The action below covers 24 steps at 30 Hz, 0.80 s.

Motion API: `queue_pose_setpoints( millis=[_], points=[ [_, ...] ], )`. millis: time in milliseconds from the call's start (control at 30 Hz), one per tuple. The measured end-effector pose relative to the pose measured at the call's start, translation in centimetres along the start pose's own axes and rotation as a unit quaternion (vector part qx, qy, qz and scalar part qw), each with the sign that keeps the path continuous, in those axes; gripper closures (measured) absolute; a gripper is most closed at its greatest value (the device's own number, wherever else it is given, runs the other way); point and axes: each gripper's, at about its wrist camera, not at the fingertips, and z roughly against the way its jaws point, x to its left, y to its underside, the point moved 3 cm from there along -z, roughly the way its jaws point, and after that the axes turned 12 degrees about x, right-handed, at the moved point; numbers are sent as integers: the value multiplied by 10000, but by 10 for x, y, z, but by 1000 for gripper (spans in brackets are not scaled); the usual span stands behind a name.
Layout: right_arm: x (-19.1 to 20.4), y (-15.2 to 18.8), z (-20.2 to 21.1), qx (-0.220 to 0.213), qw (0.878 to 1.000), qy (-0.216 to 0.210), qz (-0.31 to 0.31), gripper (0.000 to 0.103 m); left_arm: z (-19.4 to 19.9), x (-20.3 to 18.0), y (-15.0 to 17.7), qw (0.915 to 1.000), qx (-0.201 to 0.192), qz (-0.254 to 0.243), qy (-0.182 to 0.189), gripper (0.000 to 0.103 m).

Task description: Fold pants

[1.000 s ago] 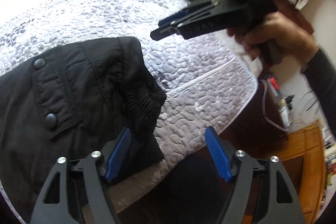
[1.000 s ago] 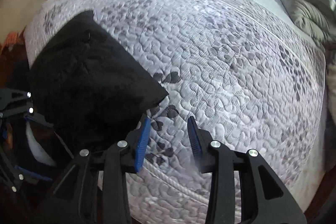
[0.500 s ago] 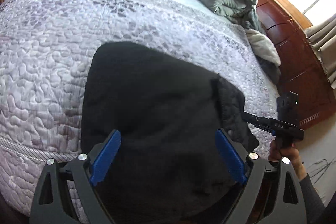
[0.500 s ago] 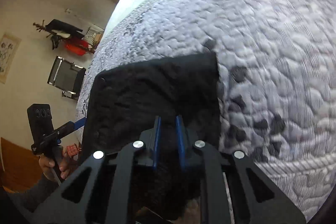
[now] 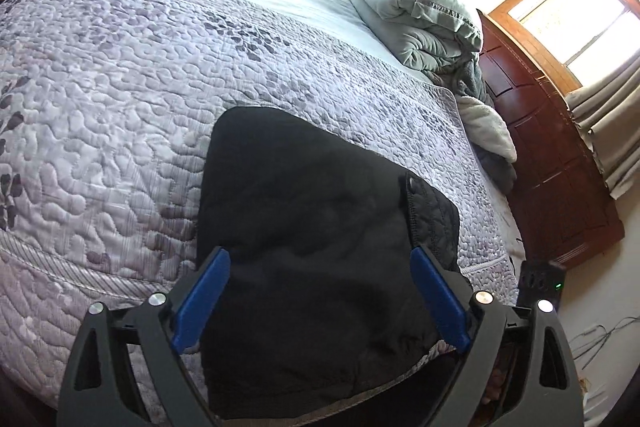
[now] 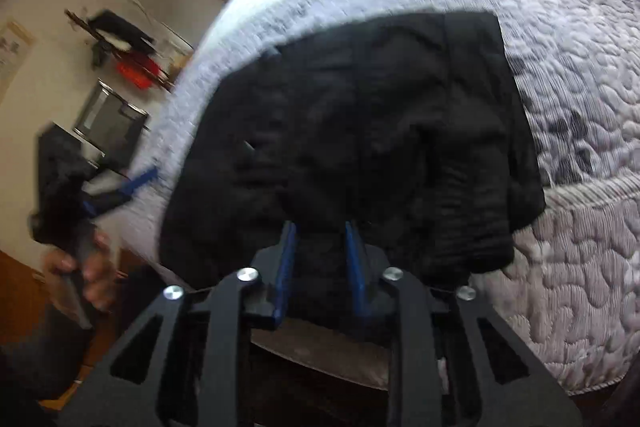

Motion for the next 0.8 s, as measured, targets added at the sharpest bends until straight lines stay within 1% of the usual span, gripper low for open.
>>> queue_pose_setpoints(
  millis=[33, 100, 133, 167, 233, 267, 300, 333, 367, 400, 433, 467, 500, 533, 567, 633, 667, 733, 767, 800],
  points=[
    [-8, 8, -4, 8, 10000, 18, -98, 101, 5, 5, 1, 10000, -23, 36, -3, 11],
    [-18, 15, 0, 98, 9991, -179, -375, 102, 14, 13, 1, 9999, -89, 132, 31, 11],
    [-17, 14, 5, 94, 9992, -142, -374, 102, 18, 18, 0, 9998, -119, 170, 62, 11],
    [-13, 13, 13, 55, 9993, -138, -330, 98, 19, 21, -1, 9997, -127, 205, 76, 11],
    [-8, 6, 32, -285, 9989, -226, -298, 85, 19, 28, -5, 9995, -98, 286, 105, 11],
    [-10, 1, 39, -441, 9980, -258, -383, 83, 18, 30, -7, 9994, -76, 325, 124, 11],
    [-16, -2, 38, -439, 9972, -266, -537, 80, 17, 32, -9, 9992, -49, 368, 149, 11],
    [-25, -4, 29, -254, 9973, -170, -671, 84, 14, 34, -11, 9989, 10, 418, 193, 11],
    [-33, -3, 17, 62, 9969, -32, -781, 91, 11, 36, -12, 9984, 110, 486, 275, 11],
    [-37, -3, 14, 190, 9962, 60, -851, 99, 8, 38, -12, 9977, 194, 548, 335, 11],
    [-38, -6, 19, 166, 9960, -22, -874, 98, 7, 39, -13, 9974, 272, 571, 352, 11],
    [-37, -13, 30, 9, 9957, -203, -898, 94, 7, 39, -14, 9974, 318, 536, 349, 11],
    [-35, -23, 44, -260, 9951, -314, -906, 86, 7, 39, -14, 9977, 332, 478, 337, 11],
    [-34, -36, 56, -478, 9940, -410, -899, 82, 6, 40, -16, 9979, 357, 441, 301, 11],
    [-34, -51, 63, -620, 9926, -512, -913, 82, 4, 39, -17, 9979, 405, 420, 291, 11],
    [-38, -77, 63, -659, 9905, -732, -961, 82, -3, 34, -22, 9972, 534, 371, 357, 11],
    [-41, -87, 59, -656, 9901, -726, -1011, 82, -7, 30, -24, 9968, 613, 316, 406, 11],
    [-53, -112, 47, -587, 9882, -900, -1095, 82, -17, 21, -26, 9956, 778, 161, 487, 11],
    [-59, -123, 36, -489, 9881, -873, -1168, 82, -22, 16, -28, 9955, 820, 89, 461, 11],
    [-71, -132, 28, -372, 9888, -761, -1228, 86, -27, 14, -29, 9953, 866, 34, 440, 11]
  ],
)
